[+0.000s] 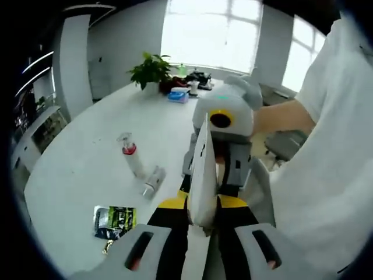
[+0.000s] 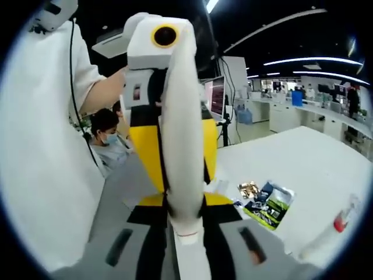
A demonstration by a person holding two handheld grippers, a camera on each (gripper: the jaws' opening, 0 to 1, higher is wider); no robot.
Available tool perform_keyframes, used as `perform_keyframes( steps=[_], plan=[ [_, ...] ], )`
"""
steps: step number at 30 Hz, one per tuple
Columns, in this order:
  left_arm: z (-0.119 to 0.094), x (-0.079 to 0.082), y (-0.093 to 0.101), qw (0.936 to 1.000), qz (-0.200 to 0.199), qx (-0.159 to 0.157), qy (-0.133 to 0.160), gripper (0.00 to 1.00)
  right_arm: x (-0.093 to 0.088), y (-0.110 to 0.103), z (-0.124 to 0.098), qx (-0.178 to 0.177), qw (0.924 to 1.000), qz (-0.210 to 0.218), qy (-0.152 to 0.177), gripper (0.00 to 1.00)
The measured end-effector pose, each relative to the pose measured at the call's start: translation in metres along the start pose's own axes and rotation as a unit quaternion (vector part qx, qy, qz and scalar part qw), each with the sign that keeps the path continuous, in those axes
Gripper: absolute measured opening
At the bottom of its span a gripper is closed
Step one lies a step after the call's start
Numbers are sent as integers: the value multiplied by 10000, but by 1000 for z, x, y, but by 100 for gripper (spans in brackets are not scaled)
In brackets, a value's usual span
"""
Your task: Arrange the skincare products in the storage area until every visible bottle or jar stands upright without overlapping.
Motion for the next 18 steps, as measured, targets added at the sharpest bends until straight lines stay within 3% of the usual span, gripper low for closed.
perform_keyframes(
  steps=[7,12,18],
  plan=[
    [11,-3,-9,9996,242,49,-125,14,-10,10,2,-391,9991,134,-70,23],
    [15,-4,-19,9993,345,151,54,14,-14,17,-2,-781,9968,172,76,26],
    [20,-4,-24,9994,226,57,243,13,-20,22,-7,-1143,9924,360,263,37]
  ],
)
Point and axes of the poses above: the point that each gripper's makers call its tool centre point, and the gripper's own axes: z roughly forward along the fingers, y roughly to its right, x roughly out of its top, the point moved 9 cm from there along -z, roughly backward along the fingers, and after that the axes turned 4 degrees about x, right-handed, at the moved point
